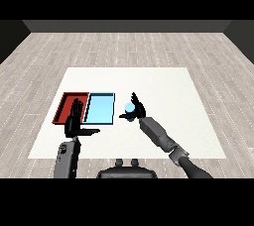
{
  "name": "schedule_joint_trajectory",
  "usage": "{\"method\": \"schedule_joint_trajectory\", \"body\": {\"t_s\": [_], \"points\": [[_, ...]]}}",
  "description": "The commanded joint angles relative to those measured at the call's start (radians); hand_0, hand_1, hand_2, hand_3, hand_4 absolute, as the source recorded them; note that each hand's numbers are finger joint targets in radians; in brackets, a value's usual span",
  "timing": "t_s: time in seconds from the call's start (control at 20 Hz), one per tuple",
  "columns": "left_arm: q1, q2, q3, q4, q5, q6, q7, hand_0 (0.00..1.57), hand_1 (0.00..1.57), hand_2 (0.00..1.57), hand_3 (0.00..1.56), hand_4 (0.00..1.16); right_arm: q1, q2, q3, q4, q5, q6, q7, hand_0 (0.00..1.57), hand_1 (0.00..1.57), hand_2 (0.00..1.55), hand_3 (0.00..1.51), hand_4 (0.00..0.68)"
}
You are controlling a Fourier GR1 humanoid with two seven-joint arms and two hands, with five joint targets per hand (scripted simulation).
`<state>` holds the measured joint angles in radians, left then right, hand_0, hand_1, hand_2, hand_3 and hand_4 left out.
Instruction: Pick the blue can and put it in the blue box
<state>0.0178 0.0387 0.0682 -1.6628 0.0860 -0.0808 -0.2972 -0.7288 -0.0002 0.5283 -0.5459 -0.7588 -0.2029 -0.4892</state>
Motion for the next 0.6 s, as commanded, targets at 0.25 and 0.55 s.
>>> {"method": "schedule_joint_trajectory", "body": {"t_s": [0.25,0.55], "points": [[0.005,0.009,0.005,-0.021,0.008,-0.002,0.022,0.00,0.00,0.00,0.00,0.00,-0.034,0.000,0.190,-0.013,-0.179,-0.092,0.010,0.00,0.00,0.00,0.00,0.000],[0.096,0.018,0.028,-0.040,0.031,-0.035,-0.051,0.00,0.00,0.00,0.00,0.00,-0.101,0.000,0.172,0.078,-0.179,-0.238,0.086,1.39,1.39,1.41,1.34,0.431]]}}
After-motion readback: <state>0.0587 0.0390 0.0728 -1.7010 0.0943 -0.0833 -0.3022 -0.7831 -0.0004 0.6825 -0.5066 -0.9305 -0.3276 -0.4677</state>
